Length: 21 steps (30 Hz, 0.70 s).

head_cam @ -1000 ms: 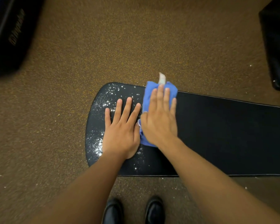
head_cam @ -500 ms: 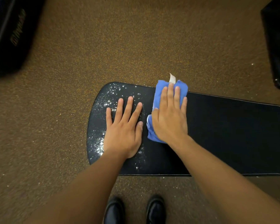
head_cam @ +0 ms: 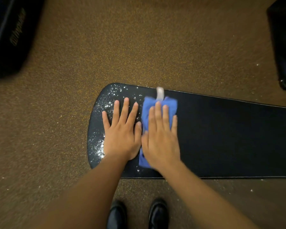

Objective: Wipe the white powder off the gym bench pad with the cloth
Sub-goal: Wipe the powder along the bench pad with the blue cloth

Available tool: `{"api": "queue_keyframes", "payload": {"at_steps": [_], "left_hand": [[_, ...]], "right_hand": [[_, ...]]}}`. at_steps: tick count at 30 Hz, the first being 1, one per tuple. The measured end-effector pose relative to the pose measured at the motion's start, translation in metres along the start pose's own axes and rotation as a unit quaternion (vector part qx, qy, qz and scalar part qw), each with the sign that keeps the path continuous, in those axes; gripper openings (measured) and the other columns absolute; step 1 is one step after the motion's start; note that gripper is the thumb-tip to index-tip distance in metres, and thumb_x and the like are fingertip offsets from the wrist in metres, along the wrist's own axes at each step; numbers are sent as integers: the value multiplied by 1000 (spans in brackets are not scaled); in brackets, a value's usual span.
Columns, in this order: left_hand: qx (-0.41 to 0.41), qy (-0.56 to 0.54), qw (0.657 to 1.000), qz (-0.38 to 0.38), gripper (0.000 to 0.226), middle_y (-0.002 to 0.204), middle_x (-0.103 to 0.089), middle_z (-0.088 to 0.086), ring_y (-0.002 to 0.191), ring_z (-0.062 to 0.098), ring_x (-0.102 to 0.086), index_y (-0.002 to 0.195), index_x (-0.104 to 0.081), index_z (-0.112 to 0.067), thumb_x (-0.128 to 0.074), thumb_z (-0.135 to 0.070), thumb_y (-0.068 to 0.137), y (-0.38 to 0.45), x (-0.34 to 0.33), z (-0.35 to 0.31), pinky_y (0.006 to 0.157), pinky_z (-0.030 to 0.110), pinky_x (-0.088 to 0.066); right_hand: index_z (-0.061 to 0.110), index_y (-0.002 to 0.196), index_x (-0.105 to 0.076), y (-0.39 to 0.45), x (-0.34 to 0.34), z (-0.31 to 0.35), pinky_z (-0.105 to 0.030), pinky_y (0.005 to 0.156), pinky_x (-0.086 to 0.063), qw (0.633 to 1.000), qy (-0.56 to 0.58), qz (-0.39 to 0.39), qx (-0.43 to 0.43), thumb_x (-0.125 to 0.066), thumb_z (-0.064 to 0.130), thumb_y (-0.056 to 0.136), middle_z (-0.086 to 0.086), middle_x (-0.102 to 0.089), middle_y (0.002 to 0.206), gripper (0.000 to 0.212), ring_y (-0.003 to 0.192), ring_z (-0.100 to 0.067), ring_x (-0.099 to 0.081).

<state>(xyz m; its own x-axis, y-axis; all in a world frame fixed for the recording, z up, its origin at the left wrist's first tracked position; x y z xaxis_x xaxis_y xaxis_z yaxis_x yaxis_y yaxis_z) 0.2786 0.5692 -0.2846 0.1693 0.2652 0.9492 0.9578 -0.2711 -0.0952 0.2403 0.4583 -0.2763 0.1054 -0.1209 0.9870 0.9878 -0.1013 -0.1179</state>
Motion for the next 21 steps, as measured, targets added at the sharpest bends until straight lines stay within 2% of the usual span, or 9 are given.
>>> {"api": "queue_keyframes", "payload": {"at_steps": [2, 4, 6, 9, 11, 14, 17, 19, 21], "left_hand": [[8, 2, 1000, -1, 59, 164, -9, -1, 151, 21, 3, 154, -22, -27, -22, -40, 97, 0, 0, 1, 119, 56, 4], [6, 9, 1000, 1, 59, 164, -7, -2, 151, 21, 5, 155, -19, -28, -21, -41, 98, 0, 0, 0, 119, 56, 4], [6, 14, 1000, 2, 59, 165, -4, -2, 151, 21, 8, 155, -16, -29, -18, -42, 98, 0, 1, 0, 119, 55, 5], [4, 18, 1000, 6, 59, 165, 0, -2, 150, 21, 12, 156, -11, -30, -15, -43, 98, -1, 0, 0, 119, 55, 7], [3, 20, 1000, 5, 59, 165, -1, -2, 151, 21, 10, 155, -12, -30, -16, -43, 98, -1, -1, 0, 119, 55, 6], [3, 16, 1000, 2, 59, 165, -5, 0, 151, 23, 6, 155, -17, -28, -18, -41, 98, 0, -2, 0, 119, 56, 4], [3, 16, 1000, -2, 59, 165, -6, -1, 151, 23, 5, 155, -18, -28, -19, -41, 98, 0, -1, 1, 119, 56, 2], [4, 14, 1000, -1, 59, 165, -5, -1, 151, 23, 7, 155, -16, -29, -18, -41, 98, -1, 0, 1, 119, 56, 4], [4, 15, 1000, 0, 59, 165, -3, -2, 151, 22, 9, 156, -15, -30, -16, -42, 98, -1, 0, 0, 119, 55, 5]], "right_hand": [[3, 154, -14, -39, -5, -3, -57, 118, -20, 996, -7, 24, 86, -25, 35, 94, -16, -8, 163, 69, 151, -32, -4], [5, 153, -18, -56, -5, -25, -58, 114, -28, 992, -19, 26, 122, -30, 35, 93, -15, -12, 163, 69, 150, -31, -9], [4, 153, -22, -40, -3, -46, -59, 113, -29, 996, -19, 19, 81, -31, 34, 91, -15, -15, 162, 69, 150, -32, -12], [0, 153, -18, 10, 3, -45, -58, 117, -19, 999, 1, -5, -49, -22, 35, 91, -19, -11, 162, 71, 150, -35, -8], [1, 153, -11, 25, 2, -29, -57, 119, -13, 996, 10, -6, -89, -16, 36, 91, -20, -5, 163, 72, 150, -35, -3], [1, 154, -13, -4, -3, -6, -56, 119, -14, 1000, -10, -4, 3, -22, 34, 93, -18, -6, 163, 70, 151, -34, -2], [3, 154, -19, -58, -7, -13, -56, 118, -19, 994, -19, 20, 104, -28, 34, 94, -16, -11, 163, 68, 150, -32, -7], [3, 151, -27, -67, -6, -37, -57, 115, -23, 993, -33, 23, 110, -30, 33, 92, -15, -15, 162, 67, 150, -32, -14], [1, 151, -28, -43, -2, -59, -59, 114, -25, 998, -33, 17, 46, -28, 34, 91, -16, -18, 161, 68, 149, -34, -17]]}}
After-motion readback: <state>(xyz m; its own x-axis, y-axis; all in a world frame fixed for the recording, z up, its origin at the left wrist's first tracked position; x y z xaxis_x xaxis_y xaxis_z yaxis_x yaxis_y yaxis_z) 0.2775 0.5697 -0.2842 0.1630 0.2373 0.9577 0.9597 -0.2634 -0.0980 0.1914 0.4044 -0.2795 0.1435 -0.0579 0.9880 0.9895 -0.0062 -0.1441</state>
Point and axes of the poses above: each hand's wrist, its own y-axis towards the middle knuckle, its own x-axis out of the back of the hand, z = x × y, the point moved 6 cm from there along y, towards the middle knuckle
